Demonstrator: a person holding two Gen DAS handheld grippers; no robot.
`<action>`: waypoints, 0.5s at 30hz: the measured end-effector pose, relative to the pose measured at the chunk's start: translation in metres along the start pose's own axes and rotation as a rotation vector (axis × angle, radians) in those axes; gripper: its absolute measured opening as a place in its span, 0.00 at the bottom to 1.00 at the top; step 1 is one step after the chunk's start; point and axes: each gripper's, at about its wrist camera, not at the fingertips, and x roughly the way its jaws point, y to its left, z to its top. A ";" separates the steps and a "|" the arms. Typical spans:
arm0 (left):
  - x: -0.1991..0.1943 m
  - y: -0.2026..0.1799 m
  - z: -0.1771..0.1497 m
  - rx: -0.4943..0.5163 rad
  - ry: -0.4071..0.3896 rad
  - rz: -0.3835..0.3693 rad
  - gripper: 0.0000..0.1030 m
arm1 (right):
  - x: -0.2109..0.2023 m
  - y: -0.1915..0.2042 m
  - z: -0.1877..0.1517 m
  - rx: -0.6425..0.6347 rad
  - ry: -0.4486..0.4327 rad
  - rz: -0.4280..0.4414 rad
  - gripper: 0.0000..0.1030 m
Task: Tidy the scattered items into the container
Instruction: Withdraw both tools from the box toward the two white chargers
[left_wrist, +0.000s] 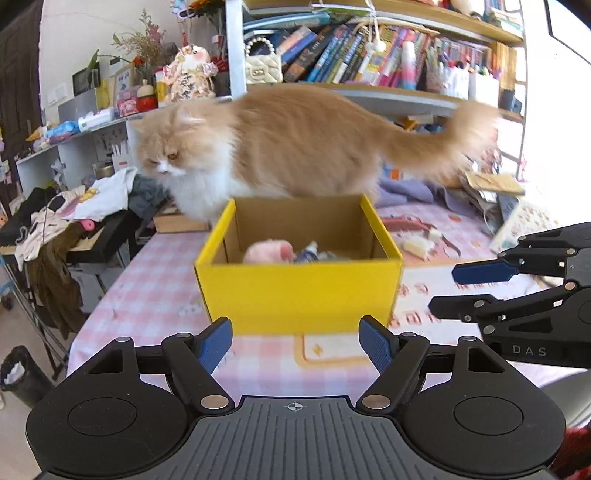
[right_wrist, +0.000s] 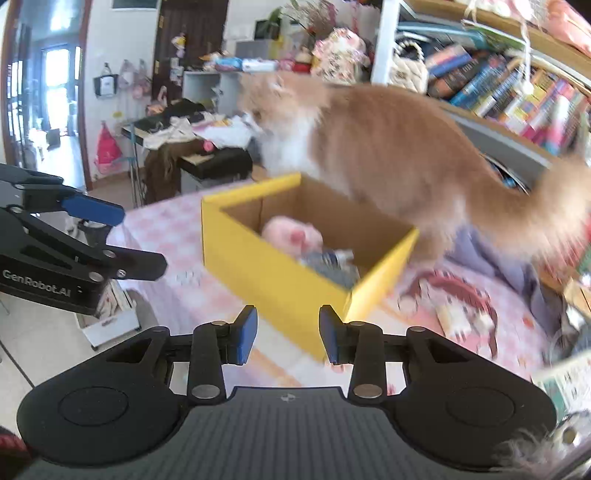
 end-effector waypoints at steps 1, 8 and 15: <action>-0.001 -0.003 -0.003 0.002 0.004 0.000 0.75 | -0.004 0.002 -0.007 0.007 0.003 -0.015 0.34; -0.007 -0.027 -0.030 0.002 0.034 -0.007 0.81 | -0.018 0.007 -0.048 0.121 0.062 -0.132 0.46; -0.006 -0.054 -0.040 0.083 0.073 -0.077 0.81 | -0.024 -0.004 -0.067 0.222 0.126 -0.183 0.58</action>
